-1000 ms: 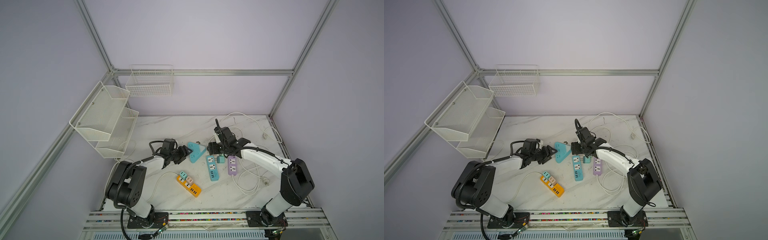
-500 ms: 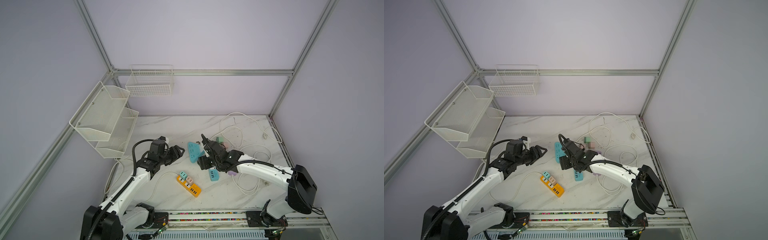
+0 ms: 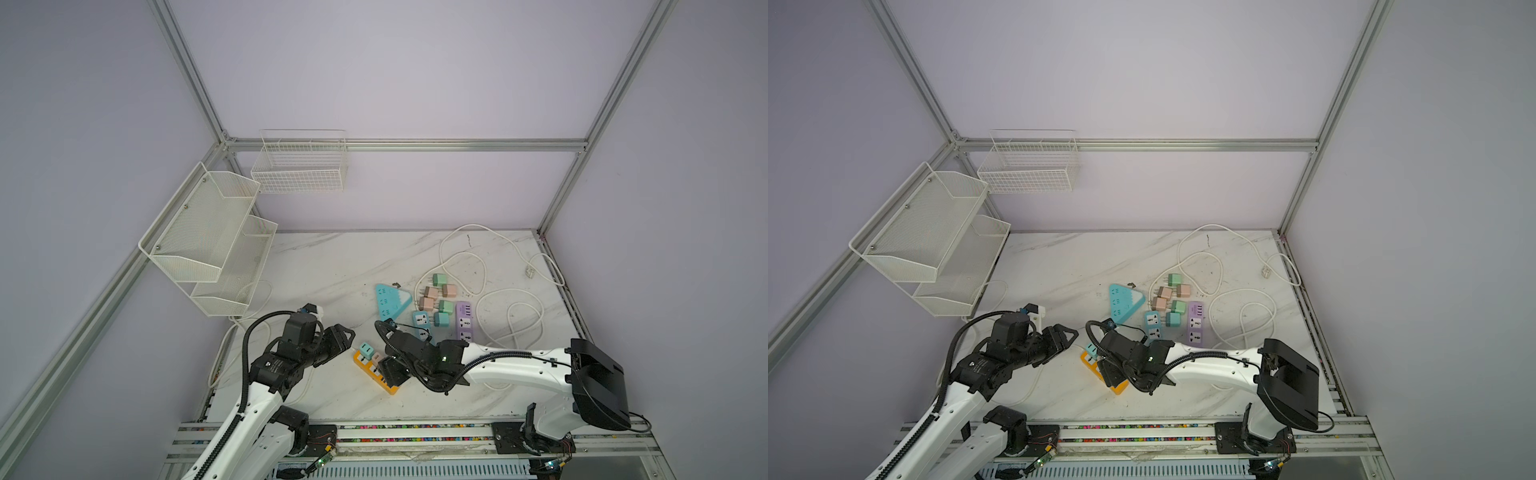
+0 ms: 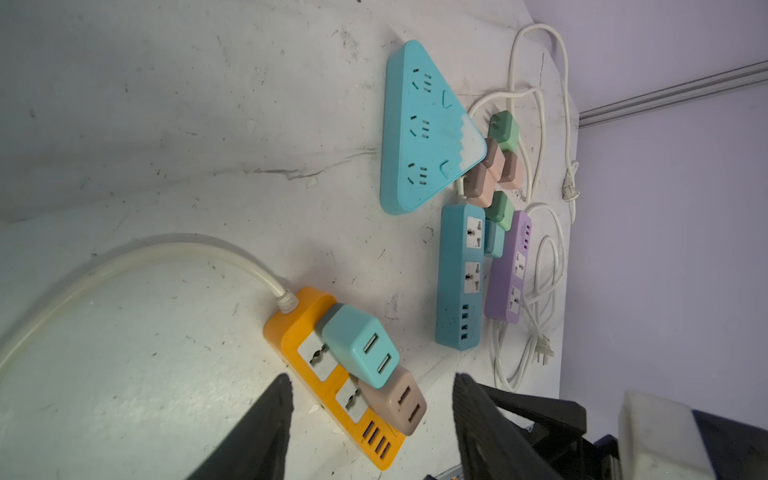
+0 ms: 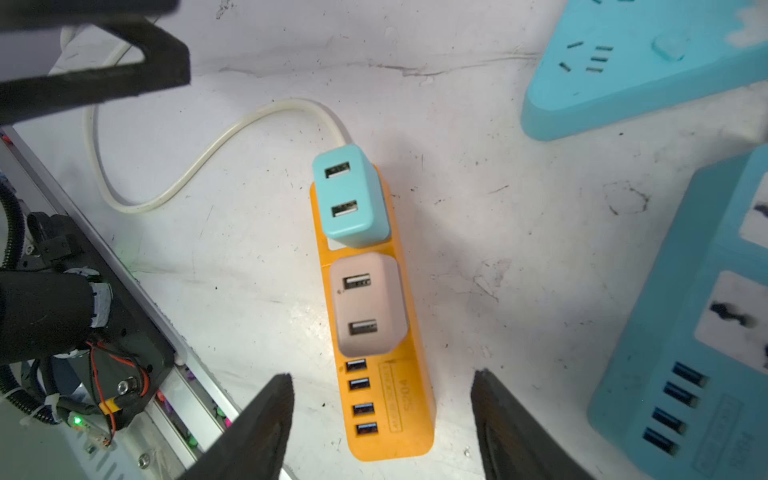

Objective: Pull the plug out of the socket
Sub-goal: 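Move the left gripper to the teal plug while the right approaches the pink plug, then close the left gripper on the teal plug while the right closes on the pink plug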

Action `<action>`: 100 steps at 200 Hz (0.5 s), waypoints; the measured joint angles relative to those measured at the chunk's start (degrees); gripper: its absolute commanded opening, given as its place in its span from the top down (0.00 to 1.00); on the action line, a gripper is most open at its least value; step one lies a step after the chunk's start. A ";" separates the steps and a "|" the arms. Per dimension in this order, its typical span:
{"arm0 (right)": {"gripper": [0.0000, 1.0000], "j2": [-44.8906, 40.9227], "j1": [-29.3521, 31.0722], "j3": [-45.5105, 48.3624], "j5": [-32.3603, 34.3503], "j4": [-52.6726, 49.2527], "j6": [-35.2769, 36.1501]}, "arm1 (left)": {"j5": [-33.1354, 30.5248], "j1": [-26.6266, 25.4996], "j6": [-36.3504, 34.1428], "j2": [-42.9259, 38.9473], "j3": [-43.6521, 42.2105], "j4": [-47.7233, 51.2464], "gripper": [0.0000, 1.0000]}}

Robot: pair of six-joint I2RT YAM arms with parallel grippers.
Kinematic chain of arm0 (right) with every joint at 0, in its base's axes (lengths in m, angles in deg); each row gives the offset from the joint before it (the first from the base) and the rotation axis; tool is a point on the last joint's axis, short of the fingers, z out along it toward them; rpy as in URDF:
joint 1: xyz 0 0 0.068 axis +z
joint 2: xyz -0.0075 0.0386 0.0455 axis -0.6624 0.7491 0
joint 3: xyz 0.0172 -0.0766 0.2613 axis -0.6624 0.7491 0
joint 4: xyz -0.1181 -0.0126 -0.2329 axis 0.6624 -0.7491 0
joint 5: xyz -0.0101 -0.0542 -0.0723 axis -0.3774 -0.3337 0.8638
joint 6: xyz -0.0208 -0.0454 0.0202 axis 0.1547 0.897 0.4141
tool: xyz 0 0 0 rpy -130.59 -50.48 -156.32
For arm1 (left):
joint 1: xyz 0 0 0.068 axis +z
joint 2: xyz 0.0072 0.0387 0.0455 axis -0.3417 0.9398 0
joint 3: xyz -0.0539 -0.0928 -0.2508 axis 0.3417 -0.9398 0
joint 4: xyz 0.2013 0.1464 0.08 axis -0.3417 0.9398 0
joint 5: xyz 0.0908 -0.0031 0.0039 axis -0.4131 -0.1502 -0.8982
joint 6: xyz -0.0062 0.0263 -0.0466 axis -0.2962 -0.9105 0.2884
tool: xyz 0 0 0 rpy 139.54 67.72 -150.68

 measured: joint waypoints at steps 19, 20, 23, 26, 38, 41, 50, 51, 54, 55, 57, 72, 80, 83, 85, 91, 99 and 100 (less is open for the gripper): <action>0.30 1.31 1.27 0.02 1.49 1.44 -0.22 | 0.20 0.00 1.29 -1.99 -2.56 0.66 0.43; 0.30 1.36 1.29 0.02 1.53 1.53 -0.22 | 0.22 0.00 1.36 -2.05 -2.67 0.70 0.43; 0.30 1.66 1.38 0.00 1.73 1.75 -0.22 | 0.20 0.00 1.51 -2.47 -3.19 0.81 0.43; 0.30 2.01 1.44 0.00 2.01 1.97 -0.22 | 0.26 0.00 1.70 -2.80 -3.61 0.81 0.43; 0.31 3.39 1.44 0.00 2.86 2.73 -0.15 | 0.37 0.00 2.60 -4.20 -5.25 1.25 0.44; 0.31 3.85 1.44 0.00 3.08 2.93 -0.15 | 0.39 0.00 2.75 -4.50 -5.62 1.29 0.44; 0.32 5.07 1.44 0.00 3.67 3.34 0.00 | 0.50 0.00 3.41 -5.38 -6.64 1.38 0.45; 0.32 5.25 1.44 0.00 3.74 3.37 0.02 | 0.57 0.00 3.56 -5.53 -6.82 1.36 0.45; 0.32 5.55 1.44 0.00 3.89 3.45 -0.02 | 0.68 0.00 3.67 -5.77 -7.17 1.29 0.45; 0.33 5.64 1.44 0.00 3.91 3.48 0.00 | 0.70 0.00 3.76 -5.81 -7.26 1.27 0.45; 0.33 5.90 1.44 0.00 4.02 3.52 0.02 | 0.81 0.00 4.00 -5.97 -7.52 1.22 0.45; 0.34 7.39 1.42 0.00 4.72 3.93 0.31 | 1.73 0.00 4.83 -6.58 -8.92 1.03 0.47; 0.35 8.04 1.44 -0.02 5.05 4.22 0.48 | 2.16 -0.02 5.31 -6.34 -9.46 0.63 0.48; 0.36 8.28 1.44 -0.02 5.16 4.28 0.48 | 2.25 -0.02 5.44 -6.19 -9.66 0.52 0.48; 0.36 8.44 1.44 -0.02 5.27 4.28 0.59 | 2.38 -0.04 5.51 -6.03 -9.79 0.44 0.48; 0.37 8.81 1.44 -0.02 5.55 4.44 0.81 | 2.56 -0.07 5.75 -5.68 -10.16 0.11 0.49; 0.39 9.31 1.44 -0.02 5.81 4.57 1.27 | 2.82 -0.15 6.05 -5.09 -10.67 -0.24 0.49; 0.39 9.38 1.44 -0.02 5.86 4.57 1.22 | 2.84 -0.15 6.05 -5.03 -10.69 -0.28 0.49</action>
